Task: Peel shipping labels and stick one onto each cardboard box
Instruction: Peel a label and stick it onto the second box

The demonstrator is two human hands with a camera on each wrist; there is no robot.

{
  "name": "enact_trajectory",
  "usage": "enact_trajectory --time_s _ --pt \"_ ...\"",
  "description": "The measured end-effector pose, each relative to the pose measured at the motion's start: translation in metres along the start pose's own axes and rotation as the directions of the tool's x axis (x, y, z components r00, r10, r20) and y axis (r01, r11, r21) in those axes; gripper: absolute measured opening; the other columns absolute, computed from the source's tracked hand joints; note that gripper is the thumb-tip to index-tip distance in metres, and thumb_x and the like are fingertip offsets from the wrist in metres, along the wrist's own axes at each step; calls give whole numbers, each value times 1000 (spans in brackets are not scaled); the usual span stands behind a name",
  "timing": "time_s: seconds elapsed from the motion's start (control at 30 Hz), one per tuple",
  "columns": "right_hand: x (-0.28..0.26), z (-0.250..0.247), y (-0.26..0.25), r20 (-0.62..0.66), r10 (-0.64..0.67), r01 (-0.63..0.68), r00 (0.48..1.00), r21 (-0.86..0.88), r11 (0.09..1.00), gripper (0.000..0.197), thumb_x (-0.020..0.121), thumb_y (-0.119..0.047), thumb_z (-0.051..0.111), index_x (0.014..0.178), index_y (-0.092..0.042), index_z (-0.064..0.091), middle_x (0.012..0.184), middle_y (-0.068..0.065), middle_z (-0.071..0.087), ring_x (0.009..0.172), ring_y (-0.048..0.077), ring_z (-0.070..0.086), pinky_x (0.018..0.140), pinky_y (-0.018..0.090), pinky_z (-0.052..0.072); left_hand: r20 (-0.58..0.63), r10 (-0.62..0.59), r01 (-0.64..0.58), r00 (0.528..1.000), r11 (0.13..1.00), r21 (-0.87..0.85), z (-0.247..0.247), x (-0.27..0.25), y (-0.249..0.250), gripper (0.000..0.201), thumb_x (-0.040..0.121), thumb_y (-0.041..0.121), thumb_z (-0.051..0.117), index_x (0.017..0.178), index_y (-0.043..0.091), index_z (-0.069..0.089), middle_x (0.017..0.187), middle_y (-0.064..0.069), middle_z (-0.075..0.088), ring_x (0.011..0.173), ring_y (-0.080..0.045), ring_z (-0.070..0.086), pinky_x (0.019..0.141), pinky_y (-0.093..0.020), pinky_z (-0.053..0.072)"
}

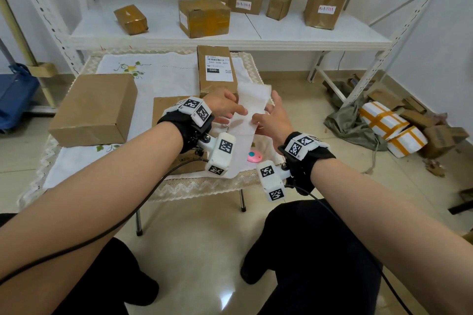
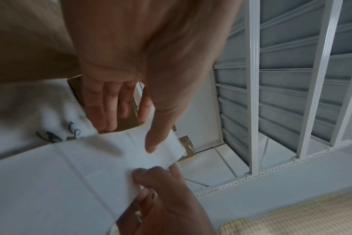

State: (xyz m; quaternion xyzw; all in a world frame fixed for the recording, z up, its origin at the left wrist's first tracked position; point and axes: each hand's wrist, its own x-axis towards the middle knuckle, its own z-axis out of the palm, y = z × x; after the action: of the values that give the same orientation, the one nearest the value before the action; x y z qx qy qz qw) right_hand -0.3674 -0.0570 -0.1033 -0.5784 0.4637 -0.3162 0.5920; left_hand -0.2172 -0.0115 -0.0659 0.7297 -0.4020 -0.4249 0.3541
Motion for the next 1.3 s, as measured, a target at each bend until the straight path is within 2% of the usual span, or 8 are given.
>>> enact_trajectory --time_s 0.1,0.17,0.27,0.37,0.53,0.63,1.07,1.3 --pt "-1 0 -1 -14 -22 22 1000 -51 998 95 85 9 57 158 -24 7 139 9 54 111 28 64 65 28 55 -72 17 -20 997 999 -40 0 1 2 38 78 20 81 102 11 53 103 -9 61 88 -17 62 88 -38 58" --pt "0 0 0 -27 -45 42 999 -80 996 83 84 10 56 154 -19 23 132 10 62 108 30 65 69 35 58 -118 45 -49 992 998 -38 0 2 5 37 77 26 82 91 17 49 102 -7 58 86 -18 62 85 -39 59" --pt "0 1 1 -54 -93 86 994 -112 990 53 83 10 54 132 -10 52 117 10 68 100 28 67 78 45 59 -170 71 -73 983 997 -8 -3 2 13 62 70 41 84 117 19 49 117 0 50 101 -18 59 80 -37 60" --pt "-3 3 1 -81 -127 113 989 -161 981 43 83 5 57 123 -11 55 107 7 63 92 23 64 80 48 60 -140 103 -99 985 994 37 -5 0 20 79 72 47 82 137 23 44 125 4 44 111 -17 54 81 -33 55" --pt "-3 8 -2 -87 -169 150 982 -187 971 30 84 0 60 107 -17 50 94 3 55 86 25 61 77 53 59 -129 106 -110 986 994 -24 0 -4 23 54 74 51 79 113 15 68 108 7 60 102 -11 56 82 -27 55" --pt "-3 11 -5 -50 -189 180 981 -147 973 27 85 2 60 104 -14 50 98 4 54 83 23 61 68 43 61 -121 91 -100 988 993 -70 2 -1 18 54 71 52 81 107 13 68 108 3 63 97 -11 61 82 -29 58" --pt "-11 26 -15 51 -204 202 978 40 978 27 91 -19 70 112 -6 58 109 8 61 77 16 64 62 29 58 -142 63 -107 988 940 -323 -2 -6 7 24 85 15 68 106 4 66 94 -13 69 76 -19 67 62 -26 57" --pt "-4 16 -4 -130 -193 205 973 90 975 8 92 -8 60 94 -16 63 100 2 64 79 11 61 69 27 52 -190 66 -139 980 905 -402 -5 -12 -2 9 88 0 58 86 8 60 79 -9 66 57 -15 66 49 -22 52"
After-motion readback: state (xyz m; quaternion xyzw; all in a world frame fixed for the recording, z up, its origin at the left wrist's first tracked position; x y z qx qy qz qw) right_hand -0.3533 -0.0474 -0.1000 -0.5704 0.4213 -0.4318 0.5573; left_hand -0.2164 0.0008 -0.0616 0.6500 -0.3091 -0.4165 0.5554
